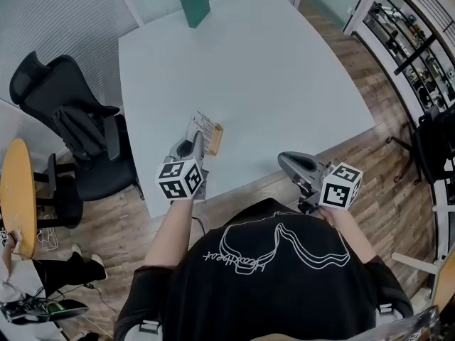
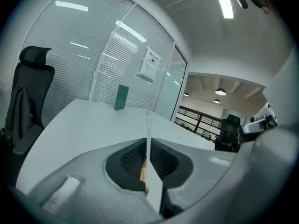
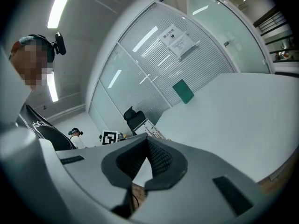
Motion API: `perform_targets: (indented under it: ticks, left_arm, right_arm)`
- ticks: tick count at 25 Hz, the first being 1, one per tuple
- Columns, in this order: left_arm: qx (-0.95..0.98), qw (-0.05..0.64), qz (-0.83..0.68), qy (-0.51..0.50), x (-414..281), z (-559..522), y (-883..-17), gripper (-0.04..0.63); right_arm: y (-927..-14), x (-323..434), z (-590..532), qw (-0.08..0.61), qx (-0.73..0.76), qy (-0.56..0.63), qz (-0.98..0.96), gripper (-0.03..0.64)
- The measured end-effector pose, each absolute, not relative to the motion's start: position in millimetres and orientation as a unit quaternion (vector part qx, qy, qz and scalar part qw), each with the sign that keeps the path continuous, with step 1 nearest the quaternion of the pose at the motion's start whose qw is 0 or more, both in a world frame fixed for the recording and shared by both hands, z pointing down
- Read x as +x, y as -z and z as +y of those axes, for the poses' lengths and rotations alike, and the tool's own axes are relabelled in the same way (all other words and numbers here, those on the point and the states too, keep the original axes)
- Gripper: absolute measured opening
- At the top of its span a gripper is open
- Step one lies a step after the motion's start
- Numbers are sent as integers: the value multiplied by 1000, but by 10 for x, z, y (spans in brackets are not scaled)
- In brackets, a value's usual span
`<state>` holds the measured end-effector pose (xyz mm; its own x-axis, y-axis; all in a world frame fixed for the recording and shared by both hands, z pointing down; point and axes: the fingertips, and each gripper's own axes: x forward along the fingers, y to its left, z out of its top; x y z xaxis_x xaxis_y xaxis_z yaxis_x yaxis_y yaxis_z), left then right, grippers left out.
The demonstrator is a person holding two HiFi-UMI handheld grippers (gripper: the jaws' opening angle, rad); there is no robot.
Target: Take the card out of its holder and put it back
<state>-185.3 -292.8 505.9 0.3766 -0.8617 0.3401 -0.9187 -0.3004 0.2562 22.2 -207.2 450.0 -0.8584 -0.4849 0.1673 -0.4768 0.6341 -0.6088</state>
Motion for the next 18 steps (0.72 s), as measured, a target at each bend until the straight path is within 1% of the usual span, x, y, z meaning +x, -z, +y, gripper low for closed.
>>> perform_targets:
  ticks: [18]
  left_arm:
    - [792, 226, -561, -84, -1892, -2995, -5261, 26]
  right_arm:
    - [-4641, 259, -2112, 4, -274, 348, 897, 9]
